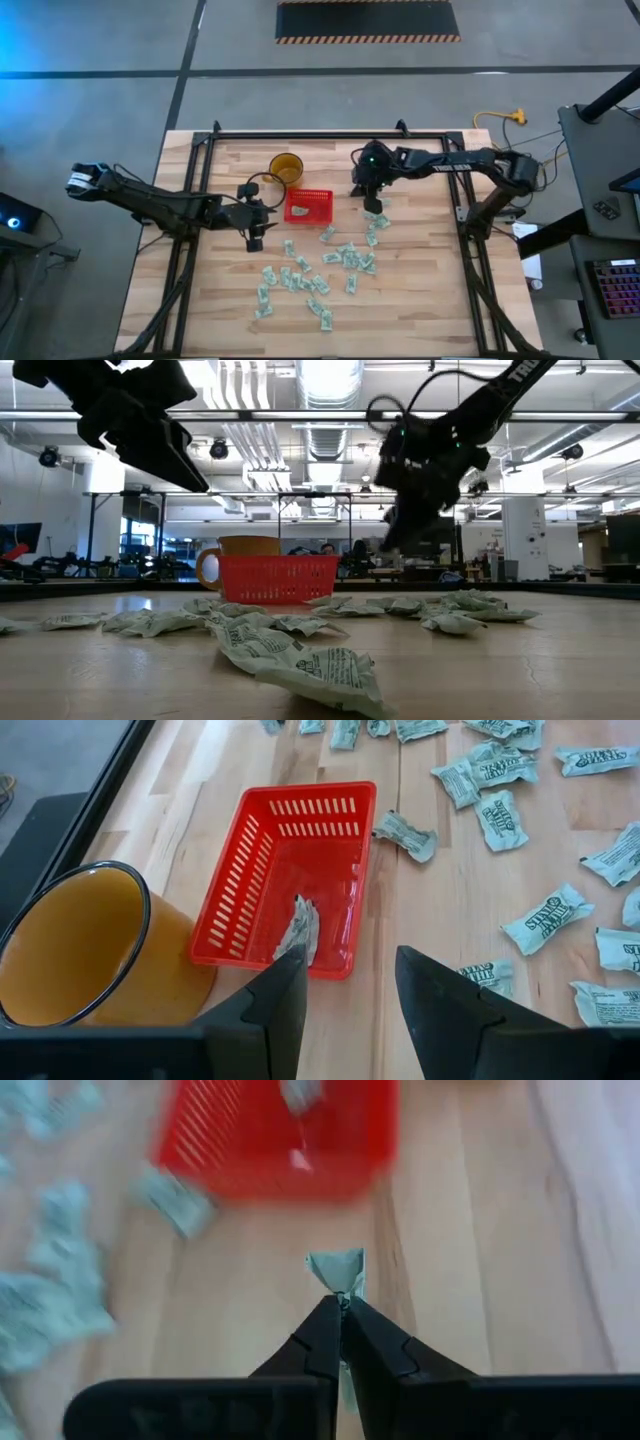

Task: Pick and place Stevia / Truvia into bins
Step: Put the gray stevia packet into the red basket

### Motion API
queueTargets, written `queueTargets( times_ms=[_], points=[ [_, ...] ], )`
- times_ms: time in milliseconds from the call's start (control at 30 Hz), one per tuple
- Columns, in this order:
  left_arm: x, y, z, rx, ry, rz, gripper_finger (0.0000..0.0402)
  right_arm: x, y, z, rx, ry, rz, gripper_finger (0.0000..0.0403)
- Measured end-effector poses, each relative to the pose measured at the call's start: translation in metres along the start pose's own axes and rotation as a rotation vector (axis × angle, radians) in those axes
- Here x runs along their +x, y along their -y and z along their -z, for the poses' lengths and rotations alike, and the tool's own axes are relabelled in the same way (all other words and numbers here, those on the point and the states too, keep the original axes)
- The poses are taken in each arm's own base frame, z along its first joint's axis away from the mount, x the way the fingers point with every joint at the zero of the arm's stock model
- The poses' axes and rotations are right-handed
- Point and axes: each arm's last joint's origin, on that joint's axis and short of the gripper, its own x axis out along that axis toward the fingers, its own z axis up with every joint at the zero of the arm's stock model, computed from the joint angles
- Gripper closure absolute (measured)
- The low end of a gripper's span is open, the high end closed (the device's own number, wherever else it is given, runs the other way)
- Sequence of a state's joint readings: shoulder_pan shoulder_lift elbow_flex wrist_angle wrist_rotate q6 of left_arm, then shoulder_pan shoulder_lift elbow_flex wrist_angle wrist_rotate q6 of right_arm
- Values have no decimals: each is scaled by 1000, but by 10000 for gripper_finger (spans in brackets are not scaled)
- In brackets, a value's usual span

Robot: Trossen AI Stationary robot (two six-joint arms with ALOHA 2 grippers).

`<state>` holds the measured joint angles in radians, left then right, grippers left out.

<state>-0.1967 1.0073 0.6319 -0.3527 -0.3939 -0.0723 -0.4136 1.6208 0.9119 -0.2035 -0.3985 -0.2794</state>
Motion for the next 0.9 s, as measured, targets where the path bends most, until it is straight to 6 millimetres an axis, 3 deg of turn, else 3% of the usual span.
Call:
queueTargets(
  times_ms=[233, 367, 667, 900],
  points=[
    [0, 0, 0, -1, 4, 0, 264, 4, -39, -43, -228, 333, -66, 394],
    [1, 0, 0, -1, 1, 0, 264, 16, -54, -53, -365, 435, -73, 394],
    [10, 4, 3, 19, -44, -3, 264, 15, -49, -54, -321, 436, -10, 394],
    [19, 8, 5, 36, -84, -6, 264, 35, -42, -46, -249, 403, 0, 392]
  ],
)
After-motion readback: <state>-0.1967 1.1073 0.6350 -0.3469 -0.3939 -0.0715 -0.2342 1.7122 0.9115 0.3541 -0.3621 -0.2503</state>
